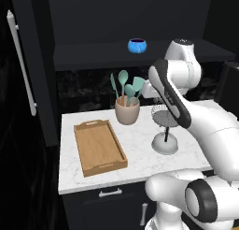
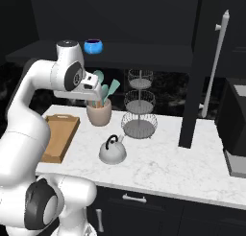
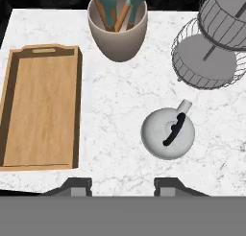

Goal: Pick the kettle from the counter and place it on the tray. Then pick the mug from the cabinet and place it on the tray. Then close the cabinet doors.

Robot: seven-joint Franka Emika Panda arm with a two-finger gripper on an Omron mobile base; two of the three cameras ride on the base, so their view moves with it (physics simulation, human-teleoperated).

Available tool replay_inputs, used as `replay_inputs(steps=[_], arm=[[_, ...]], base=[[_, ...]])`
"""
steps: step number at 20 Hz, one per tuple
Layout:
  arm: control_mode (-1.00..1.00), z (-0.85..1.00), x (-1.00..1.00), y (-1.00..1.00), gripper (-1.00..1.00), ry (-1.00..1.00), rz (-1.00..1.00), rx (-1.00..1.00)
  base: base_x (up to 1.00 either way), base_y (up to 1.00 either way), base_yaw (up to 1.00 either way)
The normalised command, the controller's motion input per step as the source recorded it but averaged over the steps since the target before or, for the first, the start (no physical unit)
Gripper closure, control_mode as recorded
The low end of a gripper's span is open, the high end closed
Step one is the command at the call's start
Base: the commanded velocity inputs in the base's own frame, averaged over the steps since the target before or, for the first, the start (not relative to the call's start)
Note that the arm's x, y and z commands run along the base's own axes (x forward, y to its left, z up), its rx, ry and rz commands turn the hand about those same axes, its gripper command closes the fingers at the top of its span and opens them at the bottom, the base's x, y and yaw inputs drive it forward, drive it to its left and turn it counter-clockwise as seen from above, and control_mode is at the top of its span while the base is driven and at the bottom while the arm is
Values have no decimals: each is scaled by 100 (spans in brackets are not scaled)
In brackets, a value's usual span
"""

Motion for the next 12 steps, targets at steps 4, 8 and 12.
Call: replay_inputs(steps=[4, 8, 12], arm=[[-100, 0, 1, -2, -100, 0, 0, 0], [-100, -16, -19, -33, -100, -13, -2, 0], [-100, -36, -28, -51, -100, -2, -6, 0]], base=[[0, 0, 0], [0, 0, 0], [0, 0, 0]])
